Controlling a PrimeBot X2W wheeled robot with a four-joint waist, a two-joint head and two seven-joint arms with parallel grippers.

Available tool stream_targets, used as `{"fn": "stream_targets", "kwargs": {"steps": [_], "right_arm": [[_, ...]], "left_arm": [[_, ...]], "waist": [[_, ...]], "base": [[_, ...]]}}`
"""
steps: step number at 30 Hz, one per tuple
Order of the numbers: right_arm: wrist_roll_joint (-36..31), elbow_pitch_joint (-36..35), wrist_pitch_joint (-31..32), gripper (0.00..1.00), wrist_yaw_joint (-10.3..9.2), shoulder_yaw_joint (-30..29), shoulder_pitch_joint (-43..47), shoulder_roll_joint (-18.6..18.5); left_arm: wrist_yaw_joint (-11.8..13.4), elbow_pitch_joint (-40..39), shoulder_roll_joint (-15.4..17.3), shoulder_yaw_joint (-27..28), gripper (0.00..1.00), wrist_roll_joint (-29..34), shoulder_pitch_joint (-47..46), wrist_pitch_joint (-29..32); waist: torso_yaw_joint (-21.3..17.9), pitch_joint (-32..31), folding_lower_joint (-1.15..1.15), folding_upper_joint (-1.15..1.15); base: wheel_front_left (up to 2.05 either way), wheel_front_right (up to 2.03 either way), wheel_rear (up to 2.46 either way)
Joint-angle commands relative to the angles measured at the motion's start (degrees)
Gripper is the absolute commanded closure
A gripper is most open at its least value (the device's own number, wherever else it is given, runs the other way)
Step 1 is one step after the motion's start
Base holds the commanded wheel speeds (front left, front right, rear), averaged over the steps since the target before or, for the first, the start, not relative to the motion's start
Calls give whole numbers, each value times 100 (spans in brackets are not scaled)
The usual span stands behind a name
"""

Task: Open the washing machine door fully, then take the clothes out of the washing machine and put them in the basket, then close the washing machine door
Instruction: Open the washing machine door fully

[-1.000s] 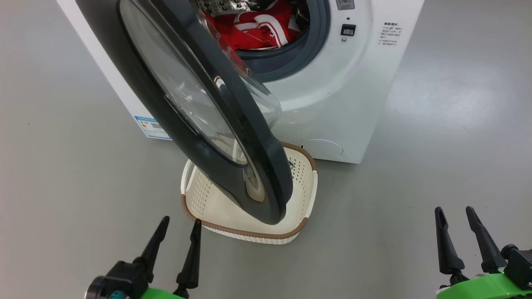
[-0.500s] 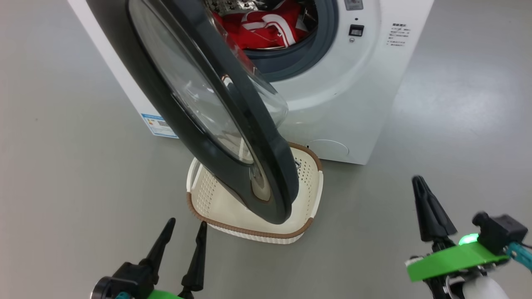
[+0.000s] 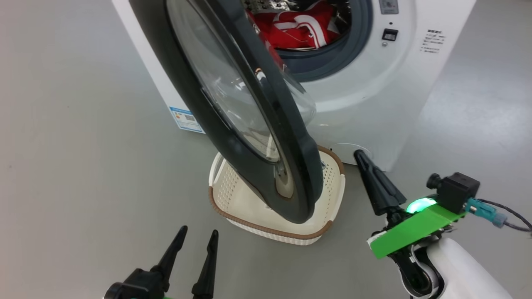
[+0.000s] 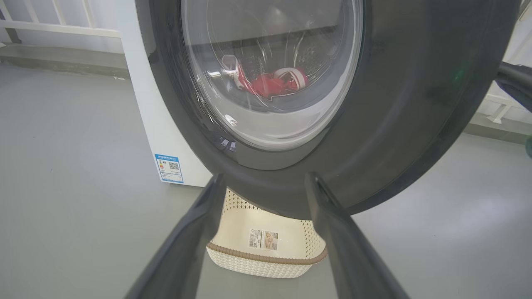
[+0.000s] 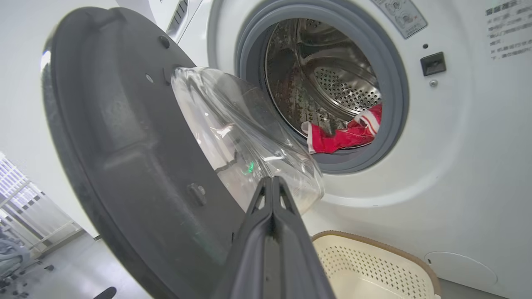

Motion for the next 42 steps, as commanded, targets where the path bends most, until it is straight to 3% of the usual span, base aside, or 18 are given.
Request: {"fn": "stream_targets", "kwargs": {"steps": [1,12,21,31,42], "right_arm": [[144,-110,-37,100,37,187,-200,-38],[2135,-112,146,100,37,1634,-1008,-826],[2948,-345,193,100,37,2508,-1290,-1234],[3259,-440,117,100,37,3229,-1453,-1249],[3476,-252,70,100,37,3942,-2000,-861]], "left_arm": [[52,-147,43,157,0,-30,-34,-70],[113,-217,43,-52,0,-126,-31,-70],[155,-259,43,-150,0,-145,27,-70],[208,-273,43,-121,0,-147,119,-70],[411,-523,43,211,0,-177,339,-70]], "waist": [[79,2,0,0],[323,28,0,0],[547,-73,0,0],[939,-255,0,0],[1157,-269,0,0]], "base": [[0,0,0],[0,0,0],[0,0,0],[0,0,0],[0,0,0]]}}
